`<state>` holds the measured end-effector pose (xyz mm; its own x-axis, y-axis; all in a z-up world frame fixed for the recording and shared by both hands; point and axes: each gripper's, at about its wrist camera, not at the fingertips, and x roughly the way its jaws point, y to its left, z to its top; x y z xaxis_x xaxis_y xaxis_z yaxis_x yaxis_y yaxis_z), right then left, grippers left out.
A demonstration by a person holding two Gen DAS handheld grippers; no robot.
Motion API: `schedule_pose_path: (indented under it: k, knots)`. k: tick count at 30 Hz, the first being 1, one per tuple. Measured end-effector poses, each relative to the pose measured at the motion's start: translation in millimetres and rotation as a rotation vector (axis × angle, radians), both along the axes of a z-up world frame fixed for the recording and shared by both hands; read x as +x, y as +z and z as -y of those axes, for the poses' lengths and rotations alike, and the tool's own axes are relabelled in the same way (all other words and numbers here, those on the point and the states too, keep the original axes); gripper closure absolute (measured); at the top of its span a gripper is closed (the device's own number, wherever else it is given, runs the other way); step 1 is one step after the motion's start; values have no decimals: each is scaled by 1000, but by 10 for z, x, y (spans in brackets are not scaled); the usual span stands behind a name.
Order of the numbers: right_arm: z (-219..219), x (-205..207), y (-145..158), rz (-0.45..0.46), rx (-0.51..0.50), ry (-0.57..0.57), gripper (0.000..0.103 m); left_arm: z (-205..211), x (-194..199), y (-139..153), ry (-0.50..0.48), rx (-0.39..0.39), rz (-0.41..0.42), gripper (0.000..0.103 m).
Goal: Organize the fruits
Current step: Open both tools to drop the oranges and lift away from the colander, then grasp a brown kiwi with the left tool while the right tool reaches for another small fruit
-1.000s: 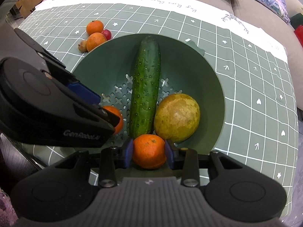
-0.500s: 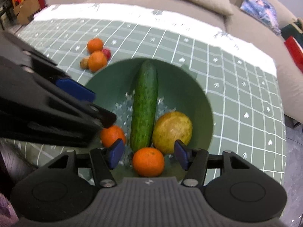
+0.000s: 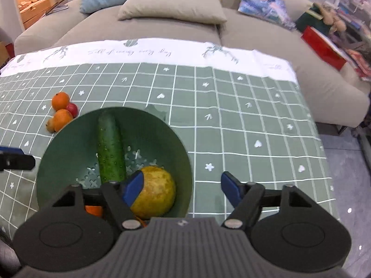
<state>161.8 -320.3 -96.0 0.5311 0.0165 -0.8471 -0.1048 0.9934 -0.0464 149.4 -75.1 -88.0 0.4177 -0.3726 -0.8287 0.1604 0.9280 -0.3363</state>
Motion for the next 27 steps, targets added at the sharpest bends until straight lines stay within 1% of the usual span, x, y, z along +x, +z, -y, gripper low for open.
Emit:
schedule_pose_path:
  k: [1, 2, 3, 4, 5, 6, 7, 8, 10, 13, 16, 21, 22, 23, 25, 27]
  knots:
    - [44, -7, -35, -13, 8, 4, 53, -15, -8, -22, 2, -7, -6, 51]
    - [54, 22, -65, -28, 11, 6, 64, -28, -23, -39, 3, -13, -12, 58]
    - [57, 39, -87, -34, 9, 6, 66, -24, -23, -58, 3, -20, -23, 63]
    - [64, 53, -102, -35, 4, 4, 72, -15, -22, -72, -1, -31, -32, 64]
    - [72, 71, -113, -37, 0, 1, 82, -4, -21, -89, -6, -43, -37, 70]
    - [87, 85, -133, -42, -5, -5, 87, 12, -22, -105, -15, -52, -44, 75]
    - [99, 98, -155, -48, -11, -12, 96, 32, -16, -120, -22, -54, -50, 78]
    - [113, 96, -168, -54, -18, -17, 99, 56, -13, -135, -28, -52, -58, 82]
    - [149, 99, -187, -60, -5, -15, 103, 86, -28, -140, -30, -36, -49, 83]
    - [125, 86, -191, -57, -27, -10, 103, 98, -13, -148, -37, -46, -55, 83]
    - [146, 80, -193, -57, -45, -38, 103, 156, 17, -156, -55, -58, -64, 83]
    - [192, 76, -167, -62, -73, -56, 101, 246, 43, -162, -84, -50, -55, 83]
    - [186, 73, -145, -54, -74, -51, 97, 241, 45, -156, -91, -46, -56, 83]
    - [166, 68, -113, -43, -80, -44, 86, 226, 43, -138, -92, -45, -52, 82]
    - [95, 62, -24, -18, -103, -26, 76, 178, 30, -77, -90, -20, -25, 81]
    - [18, 83, 70, 5, -96, 0, 77, 103, 32, -14, -93, 6, 5, 79]
